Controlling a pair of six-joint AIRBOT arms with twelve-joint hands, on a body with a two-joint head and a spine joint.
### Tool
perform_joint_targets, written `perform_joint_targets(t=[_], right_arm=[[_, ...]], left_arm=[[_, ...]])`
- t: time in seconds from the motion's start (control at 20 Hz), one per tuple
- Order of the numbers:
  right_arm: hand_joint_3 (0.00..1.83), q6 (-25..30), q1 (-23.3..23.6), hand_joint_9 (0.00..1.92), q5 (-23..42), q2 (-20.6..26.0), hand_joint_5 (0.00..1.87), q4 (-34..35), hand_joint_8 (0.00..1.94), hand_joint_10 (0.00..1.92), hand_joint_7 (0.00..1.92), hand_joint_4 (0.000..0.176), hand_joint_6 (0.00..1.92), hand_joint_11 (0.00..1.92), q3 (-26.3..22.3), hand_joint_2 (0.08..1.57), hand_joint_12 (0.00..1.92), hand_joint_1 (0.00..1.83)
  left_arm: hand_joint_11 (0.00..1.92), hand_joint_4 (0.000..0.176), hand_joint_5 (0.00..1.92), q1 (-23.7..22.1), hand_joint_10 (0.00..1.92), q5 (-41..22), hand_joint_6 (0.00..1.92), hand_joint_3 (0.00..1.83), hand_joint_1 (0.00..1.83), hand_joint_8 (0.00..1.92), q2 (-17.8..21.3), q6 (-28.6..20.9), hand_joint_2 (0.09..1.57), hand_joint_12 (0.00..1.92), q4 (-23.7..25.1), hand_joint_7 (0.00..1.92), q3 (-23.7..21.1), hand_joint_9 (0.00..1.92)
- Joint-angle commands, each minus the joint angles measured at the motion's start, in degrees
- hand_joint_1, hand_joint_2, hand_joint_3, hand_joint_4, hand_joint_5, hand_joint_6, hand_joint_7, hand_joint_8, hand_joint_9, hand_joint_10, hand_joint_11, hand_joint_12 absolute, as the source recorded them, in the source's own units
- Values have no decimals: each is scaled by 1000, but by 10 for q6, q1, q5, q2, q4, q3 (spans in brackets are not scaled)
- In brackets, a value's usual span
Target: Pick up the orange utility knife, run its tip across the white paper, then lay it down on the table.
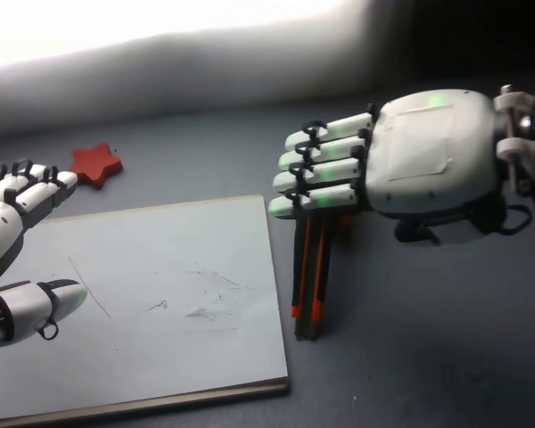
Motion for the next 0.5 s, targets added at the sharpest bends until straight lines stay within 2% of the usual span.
perform_joint_targets(t=[0.0, 0.25, 0.35, 0.45], right_arm=[[0, 2, 1, 0, -13, -2, 0, 17, 0, 0, 0, 0, 0, 0, 4, 1148, 0, 1181], [0, 8, -11, 0, -29, -44, 0, 17, 0, 0, 0, 0, 0, 3, 26, 1116, 2, 1204], [0, 2, -17, 0, -33, -58, 0, 17, 0, 0, 0, 0, 0, 0, 35, 1115, 0, 1213], [0, 1, -21, 0, -35, -69, 0, 10, 0, 0, 0, 0, 0, 0, 42, 1113, 0, 1204]], left_arm=[[0, 41, 34, -4, 2, -58, 1, 7, 376, 0, 3, -3, 1279, 699, 22, 44, 0, 160], [0, 39, 35, -2, 4, -97, 1, 2, 396, 1, -27, -15, 1278, 663, 19, 49, 9, 157], [0, 33, 27, 2, 6, -126, 4, 0, 395, 3, -38, -11, 1275, 752, 20, 62, 8, 169], [0, 32, 34, 8, 1, -134, 5, 1, 396, 0, -43, -15, 1278, 742, 19, 42, 6, 159]])
